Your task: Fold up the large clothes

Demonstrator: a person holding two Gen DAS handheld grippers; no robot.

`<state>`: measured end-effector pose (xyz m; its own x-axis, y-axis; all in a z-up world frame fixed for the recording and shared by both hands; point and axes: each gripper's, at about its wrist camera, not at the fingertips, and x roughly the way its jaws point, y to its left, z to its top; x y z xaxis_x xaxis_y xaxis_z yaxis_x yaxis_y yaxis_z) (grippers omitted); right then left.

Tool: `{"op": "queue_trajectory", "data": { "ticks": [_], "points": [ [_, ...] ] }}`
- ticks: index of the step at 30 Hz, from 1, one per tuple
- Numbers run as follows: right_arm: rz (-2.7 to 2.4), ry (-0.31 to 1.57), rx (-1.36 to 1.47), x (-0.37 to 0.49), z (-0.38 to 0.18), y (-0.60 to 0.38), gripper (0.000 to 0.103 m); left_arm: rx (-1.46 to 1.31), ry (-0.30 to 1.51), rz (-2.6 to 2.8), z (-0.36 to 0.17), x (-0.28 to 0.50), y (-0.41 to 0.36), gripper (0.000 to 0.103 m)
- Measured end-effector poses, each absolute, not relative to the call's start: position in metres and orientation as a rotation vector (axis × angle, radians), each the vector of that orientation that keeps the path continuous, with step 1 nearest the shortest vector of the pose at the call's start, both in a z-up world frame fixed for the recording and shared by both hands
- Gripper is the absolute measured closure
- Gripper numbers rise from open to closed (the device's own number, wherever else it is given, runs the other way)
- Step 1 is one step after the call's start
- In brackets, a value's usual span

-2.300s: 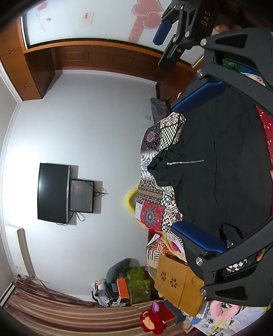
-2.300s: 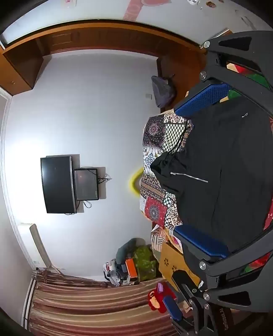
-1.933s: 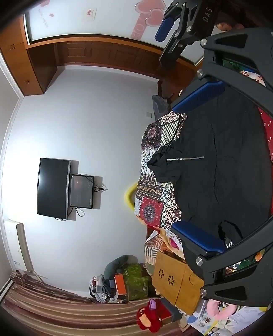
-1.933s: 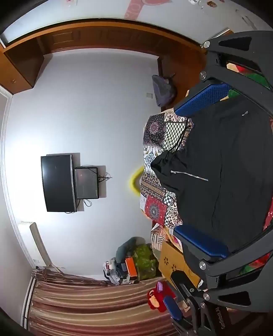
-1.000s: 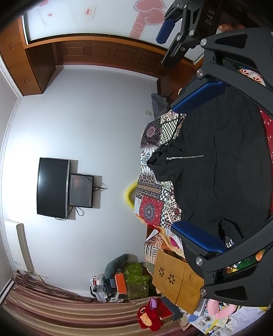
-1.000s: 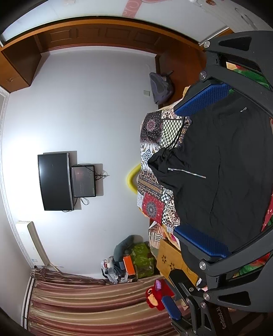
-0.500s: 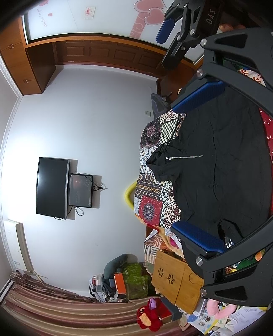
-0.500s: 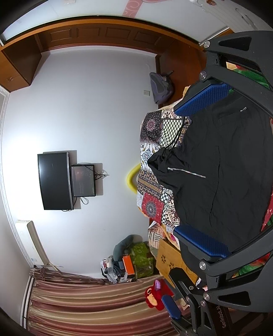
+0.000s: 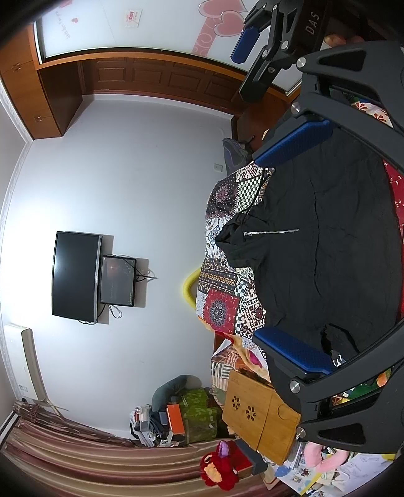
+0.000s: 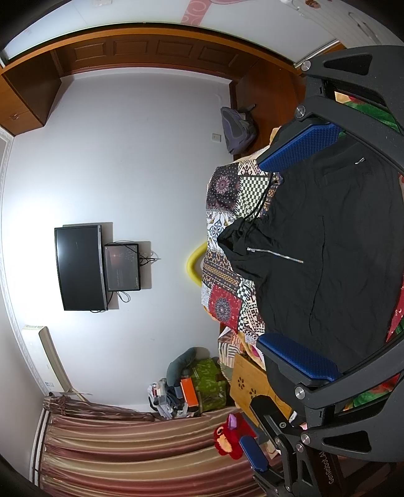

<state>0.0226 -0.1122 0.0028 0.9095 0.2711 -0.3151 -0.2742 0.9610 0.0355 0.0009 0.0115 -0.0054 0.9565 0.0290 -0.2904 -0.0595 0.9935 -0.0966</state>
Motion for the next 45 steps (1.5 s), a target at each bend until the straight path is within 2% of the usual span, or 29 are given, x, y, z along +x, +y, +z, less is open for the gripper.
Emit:
{"op": "queue_trajectory", "data": {
  "ticks": [16,28,39,45],
  "points": [
    [0.275,0.344,-0.022,0.032,-0.002,-0.111,0.000,-0.115,0.309,0.043,-0.009,0.008,0.014,0.000],
    [0.243,0.426,-0.041,0.059,-0.018,-0.104,0.000,-0.141,0.351,0.075,-0.021,0.032,0.040,0.000],
    [0.213,0.535,-0.086,0.102,-0.045,-0.095,0.000,-0.153,0.440,0.280,-0.051,0.075,0.128,0.000],
    [0.212,0.639,-0.071,0.130,-0.067,-0.091,0.000,-0.289,0.566,0.387,-0.091,0.095,0.205,0.000]
  ]
}}
